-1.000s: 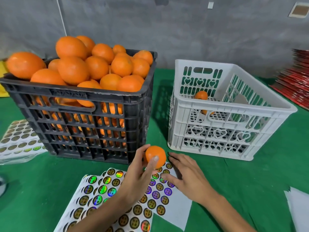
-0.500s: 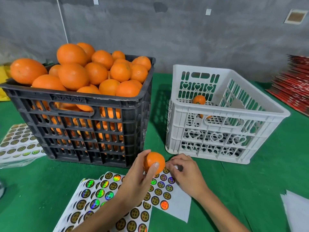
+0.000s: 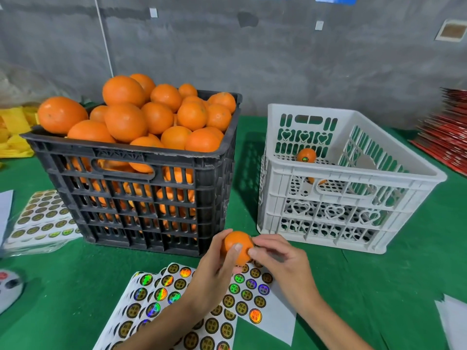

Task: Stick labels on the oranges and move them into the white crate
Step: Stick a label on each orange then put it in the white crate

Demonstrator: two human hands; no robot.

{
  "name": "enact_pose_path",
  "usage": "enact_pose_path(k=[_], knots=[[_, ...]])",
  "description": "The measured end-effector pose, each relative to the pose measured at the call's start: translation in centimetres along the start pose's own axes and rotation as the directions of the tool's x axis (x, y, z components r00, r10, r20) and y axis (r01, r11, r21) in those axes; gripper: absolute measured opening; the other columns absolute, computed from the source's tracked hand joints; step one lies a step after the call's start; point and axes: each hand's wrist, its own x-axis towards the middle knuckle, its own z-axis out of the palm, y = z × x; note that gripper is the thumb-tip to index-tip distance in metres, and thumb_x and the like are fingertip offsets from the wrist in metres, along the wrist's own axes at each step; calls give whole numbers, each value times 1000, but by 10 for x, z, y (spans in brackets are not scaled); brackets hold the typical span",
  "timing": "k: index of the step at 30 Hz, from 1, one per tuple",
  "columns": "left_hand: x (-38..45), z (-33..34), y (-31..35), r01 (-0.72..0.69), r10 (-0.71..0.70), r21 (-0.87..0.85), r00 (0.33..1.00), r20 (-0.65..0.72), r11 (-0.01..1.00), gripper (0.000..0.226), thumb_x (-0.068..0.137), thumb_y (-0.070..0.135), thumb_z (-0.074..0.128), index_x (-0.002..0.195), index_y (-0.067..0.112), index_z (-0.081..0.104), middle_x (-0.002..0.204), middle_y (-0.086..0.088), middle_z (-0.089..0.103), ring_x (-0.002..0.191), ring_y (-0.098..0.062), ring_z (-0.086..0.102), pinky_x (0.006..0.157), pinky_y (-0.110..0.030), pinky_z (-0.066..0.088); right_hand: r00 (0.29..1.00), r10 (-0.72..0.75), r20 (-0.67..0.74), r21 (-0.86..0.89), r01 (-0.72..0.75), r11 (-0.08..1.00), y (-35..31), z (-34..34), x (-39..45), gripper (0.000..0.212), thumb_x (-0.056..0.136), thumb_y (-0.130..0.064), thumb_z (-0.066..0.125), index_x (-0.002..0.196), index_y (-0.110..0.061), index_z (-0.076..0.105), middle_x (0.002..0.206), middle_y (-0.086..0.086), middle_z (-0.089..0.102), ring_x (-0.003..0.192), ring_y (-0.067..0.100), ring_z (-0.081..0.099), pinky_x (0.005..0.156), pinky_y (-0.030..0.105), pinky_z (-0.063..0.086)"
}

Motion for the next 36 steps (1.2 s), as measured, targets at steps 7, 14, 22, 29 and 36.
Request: enact_pose_path(k=[7, 14, 22, 29, 36], knots=[[0, 5, 45, -131, 116, -182, 989, -90, 975, 43, 96, 58, 62, 136, 41, 59, 130, 7, 68, 111, -18, 72, 89, -31, 61, 803, -567, 181, -874, 396, 281, -18, 19, -11, 72, 96, -63, 52, 147, -12, 49, 149, -1, 53, 136, 15, 48, 115, 28, 39], [38, 5, 188, -420, 406, 109, 905, 126, 901, 61, 100, 62, 50, 156, 55, 25, 134, 11, 67, 124, 0, 62, 103, -17, 48, 469, -883, -5, -942, 294, 161, -122, -13, 35, 70, 101, -44, 62, 152, -1, 41, 157, 13, 45, 148, 27, 39, 121, 43, 32], [114, -61, 260, -283, 534, 884, 844, 46, 371, 32, 102, 24, 59, 133, 17, 64, 132, -8, 64, 126, -29, 55, 99, -43, 48, 597, -796, -98, -967, 132, 218, -125, -36, 62, 52, 103, -32, 62, 147, -6, 52, 156, 9, 46, 147, 27, 41, 120, 51, 34], [124, -107, 232, 26, 79, 881, 994, -72, 473, 43, 98, 59, 58, 114, 21, 70, 114, -8, 68, 112, -28, 62, 85, -34, 48, 615, -781, 113, -899, 398, 184, -73, -11, 39, 48, 109, -41, 39, 128, -11, 71, 138, -1, 65, 129, 17, 59, 111, 40, 42], [91, -110, 223, -139, 357, 730, 922, -151, 669, 37, 82, 35, 84, 114, 19, 76, 117, -1, 74, 109, -20, 66, 95, -45, 54, 719, -680, 140, -810, 478, 339, -49, -1, 29, 34, 103, -35, 53, 127, -18, 71, 135, -11, 65, 127, 8, 58, 104, 41, 51]])
